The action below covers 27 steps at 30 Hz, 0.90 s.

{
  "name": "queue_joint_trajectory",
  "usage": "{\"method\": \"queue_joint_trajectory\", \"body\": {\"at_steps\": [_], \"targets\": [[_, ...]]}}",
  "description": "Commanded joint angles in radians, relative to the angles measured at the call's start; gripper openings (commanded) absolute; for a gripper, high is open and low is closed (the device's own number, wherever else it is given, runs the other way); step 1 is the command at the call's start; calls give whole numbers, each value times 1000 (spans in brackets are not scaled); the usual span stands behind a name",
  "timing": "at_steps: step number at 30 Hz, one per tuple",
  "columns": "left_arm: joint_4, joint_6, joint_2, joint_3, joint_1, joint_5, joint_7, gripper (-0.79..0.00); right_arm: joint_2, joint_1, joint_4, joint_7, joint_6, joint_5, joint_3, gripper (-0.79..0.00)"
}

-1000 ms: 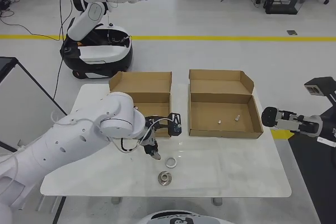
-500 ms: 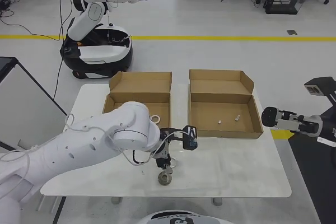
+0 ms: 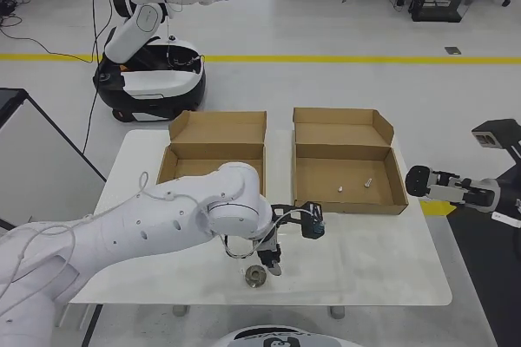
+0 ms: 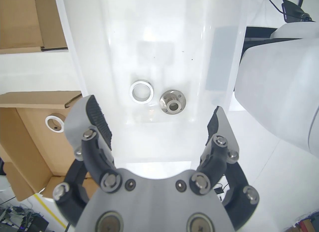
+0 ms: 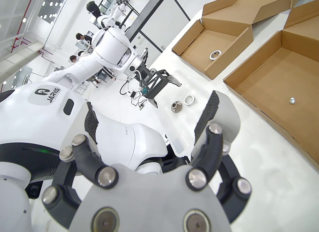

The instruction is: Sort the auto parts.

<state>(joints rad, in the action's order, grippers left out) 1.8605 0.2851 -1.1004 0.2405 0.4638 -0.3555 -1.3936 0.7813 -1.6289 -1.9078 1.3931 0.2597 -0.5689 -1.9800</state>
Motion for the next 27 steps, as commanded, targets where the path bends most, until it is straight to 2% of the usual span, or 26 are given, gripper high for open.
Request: {"method": "queue_joint_trajectory", "body": {"at_steps": [1, 4, 10, 15, 20, 27], "targets": [[-23, 3, -10, -8, 5, -5, 8, -9, 0, 0, 0, 0, 0, 0, 0, 0], [-56, 8, -22, -18, 14, -17, 15, -71, 0, 0, 0, 0, 0, 0, 0, 0], [-102, 22, -40, -31, 35, -30, 23, -256, 0, 0, 0, 0, 0, 0, 0, 0], [-135, 29, -48, -42, 55, -55, 21, -299, 0, 0, 0, 0, 0, 0, 0, 0], [-170, 31, -54, -46, 75, -103, 40, -299, 0, 0, 0, 0, 0, 0, 0, 0], [-197, 18, -62, -48, 93, -159, 35, -394, 0, 0, 0, 0, 0, 0, 0, 0]]}}
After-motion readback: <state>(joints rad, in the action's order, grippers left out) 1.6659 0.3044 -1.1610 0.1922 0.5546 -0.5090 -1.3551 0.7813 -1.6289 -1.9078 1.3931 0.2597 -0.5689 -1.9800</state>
